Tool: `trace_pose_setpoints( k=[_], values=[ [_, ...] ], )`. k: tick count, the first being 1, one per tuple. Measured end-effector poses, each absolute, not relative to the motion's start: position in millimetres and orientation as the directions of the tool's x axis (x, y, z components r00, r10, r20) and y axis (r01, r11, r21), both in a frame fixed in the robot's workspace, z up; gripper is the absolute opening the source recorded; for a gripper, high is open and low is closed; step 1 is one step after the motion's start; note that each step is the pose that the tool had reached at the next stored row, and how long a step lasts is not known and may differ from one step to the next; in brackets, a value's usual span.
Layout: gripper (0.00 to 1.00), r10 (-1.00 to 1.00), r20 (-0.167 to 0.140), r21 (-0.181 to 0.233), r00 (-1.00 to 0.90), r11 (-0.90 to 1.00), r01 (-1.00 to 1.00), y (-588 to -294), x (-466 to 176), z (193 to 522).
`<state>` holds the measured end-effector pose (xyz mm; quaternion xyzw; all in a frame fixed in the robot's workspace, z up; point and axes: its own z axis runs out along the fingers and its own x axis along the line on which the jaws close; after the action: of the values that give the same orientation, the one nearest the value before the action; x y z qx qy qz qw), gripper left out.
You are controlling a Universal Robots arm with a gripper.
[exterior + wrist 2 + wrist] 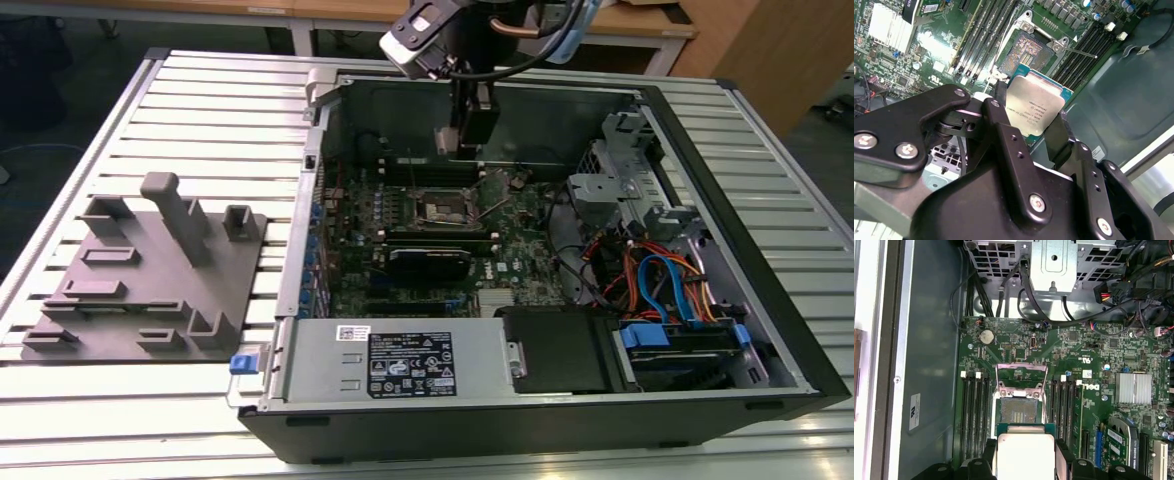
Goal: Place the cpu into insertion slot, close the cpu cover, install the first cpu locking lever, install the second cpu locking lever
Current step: 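Place the cpu into insertion slot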
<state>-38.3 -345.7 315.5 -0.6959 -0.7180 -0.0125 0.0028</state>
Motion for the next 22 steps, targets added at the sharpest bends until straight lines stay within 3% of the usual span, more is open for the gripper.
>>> trace_pose_setpoints(
  k=[22],
  values=[
    [0.54, 1.0, 0.022, 0.014, -0.013, 0.012, 1.0, -345.6, -38.3, 313.6]
  ],
)
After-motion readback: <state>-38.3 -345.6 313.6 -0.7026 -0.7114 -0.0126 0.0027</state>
